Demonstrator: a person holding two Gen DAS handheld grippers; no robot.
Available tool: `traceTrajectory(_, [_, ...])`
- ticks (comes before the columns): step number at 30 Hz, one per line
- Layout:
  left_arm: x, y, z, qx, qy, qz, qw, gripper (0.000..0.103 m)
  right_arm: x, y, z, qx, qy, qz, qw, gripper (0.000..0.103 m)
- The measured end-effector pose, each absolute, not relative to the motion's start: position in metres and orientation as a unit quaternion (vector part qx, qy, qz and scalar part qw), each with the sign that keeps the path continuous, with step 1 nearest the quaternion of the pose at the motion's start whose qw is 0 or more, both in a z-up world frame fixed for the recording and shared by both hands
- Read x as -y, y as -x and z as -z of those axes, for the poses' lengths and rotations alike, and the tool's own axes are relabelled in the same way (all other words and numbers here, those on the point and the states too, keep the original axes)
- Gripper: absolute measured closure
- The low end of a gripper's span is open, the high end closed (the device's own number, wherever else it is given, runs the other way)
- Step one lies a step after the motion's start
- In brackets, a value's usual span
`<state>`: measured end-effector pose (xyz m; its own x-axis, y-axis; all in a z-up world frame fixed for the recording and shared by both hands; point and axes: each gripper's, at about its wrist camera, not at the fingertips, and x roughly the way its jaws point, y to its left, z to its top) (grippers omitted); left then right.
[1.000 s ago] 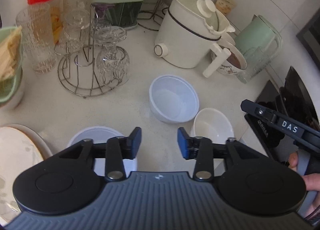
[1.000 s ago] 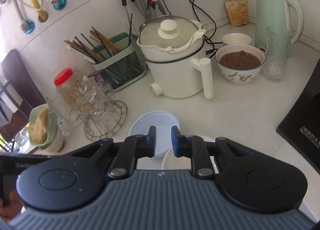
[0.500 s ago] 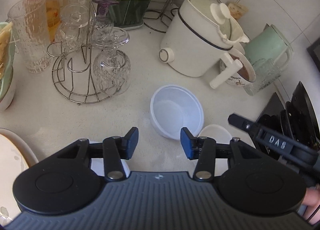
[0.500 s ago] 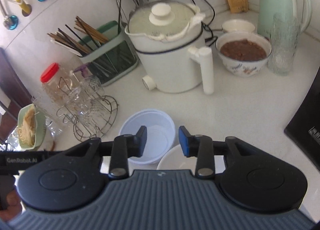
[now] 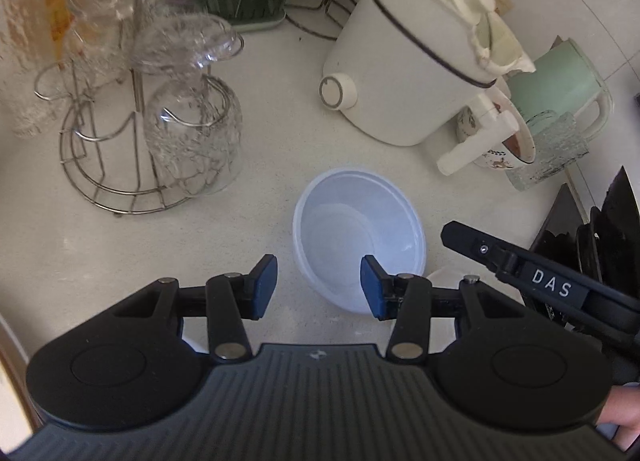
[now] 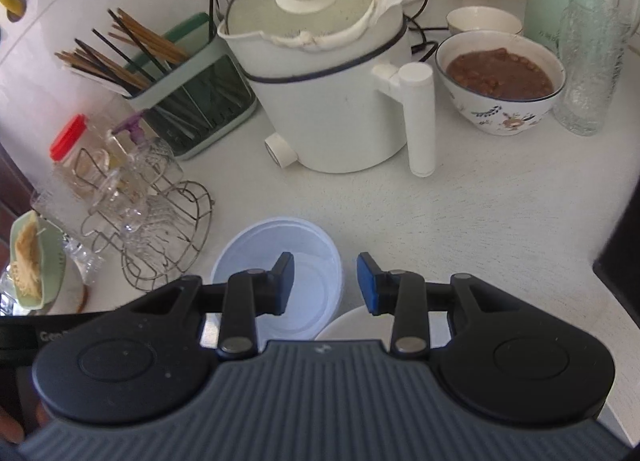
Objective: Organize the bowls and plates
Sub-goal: 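Move both grippers to a second white plastic bowl, then close both grippers on the rim of the second white bowl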
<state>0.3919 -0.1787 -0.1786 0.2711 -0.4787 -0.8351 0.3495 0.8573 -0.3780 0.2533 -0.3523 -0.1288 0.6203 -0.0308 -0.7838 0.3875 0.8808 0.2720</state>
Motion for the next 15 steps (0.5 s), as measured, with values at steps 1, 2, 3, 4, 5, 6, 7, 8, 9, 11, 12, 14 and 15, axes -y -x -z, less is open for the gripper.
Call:
traceTrajectory(1, [0.181,-0.394,0.182,-0.547,0.060,0.259,0.794,0.051,0.353,-0.256,0.131,-0.423,-0.211,0.118,0.873,0.065])
traceTrajectory(2, [0.184,-0.396,0.185,-0.550,0.061,0.259,0.792,0.051,0.354,-0.259,0.134,-0.428,-0.210,0.116,0.872,0.065])
traceTrajectory(3, [0.186,-0.399,0.189,-0.554,0.063,0.257,0.790,0.051,0.355,-0.262,0.137,-0.432,-0.210,0.115,0.870,0.065])
traceTrajectory(4, [0.187,-0.402,0.192,-0.558,0.065,0.254,0.788,0.052,0.356,-0.265,0.141,-0.436,-0.210,0.114,0.867,0.065])
traceTrajectory(5, [0.188,-0.404,0.195,-0.562,0.068,0.251,0.786,0.052,0.357,-0.268,0.143,-0.442,-0.210,0.112,0.865,0.065])
traceTrajectory(6, [0.189,-0.406,0.197,-0.564,0.068,0.249,0.784,0.052,0.357,-0.270,0.146,-0.447,-0.207,0.110,0.863,0.066])
traceTrajectory(7, [0.190,-0.408,0.199,-0.566,0.067,0.249,0.783,0.052,0.358,-0.273,0.148,-0.451,-0.203,0.110,0.862,0.066])
traceTrajectory(8, [0.192,-0.410,0.201,-0.567,0.064,0.249,0.782,0.052,0.358,-0.275,0.151,-0.454,-0.201,0.110,0.861,0.066])
traceTrajectory(9, [0.193,-0.412,0.202,-0.569,0.062,0.248,0.782,0.052,0.360,-0.279,0.154,-0.458,-0.199,0.110,0.859,0.066])
traceTrajectory(11, [0.194,-0.416,0.206,-0.572,0.061,0.245,0.780,0.054,0.361,-0.283,0.158,-0.462,-0.203,0.108,0.857,0.066])
traceTrajectory(12, [0.194,-0.418,0.208,-0.575,0.061,0.244,0.779,0.056,0.362,-0.285,0.159,-0.463,-0.204,0.109,0.855,0.066])
traceTrajectory(14, [0.197,-0.421,0.211,-0.577,0.058,0.242,0.777,0.061,0.362,-0.288,0.162,-0.468,-0.202,0.110,0.853,0.066])
traceTrajectory(15, [0.198,-0.422,0.212,-0.578,0.058,0.241,0.778,0.063,0.362,-0.289,0.164,-0.470,-0.203,0.109,0.852,0.066])
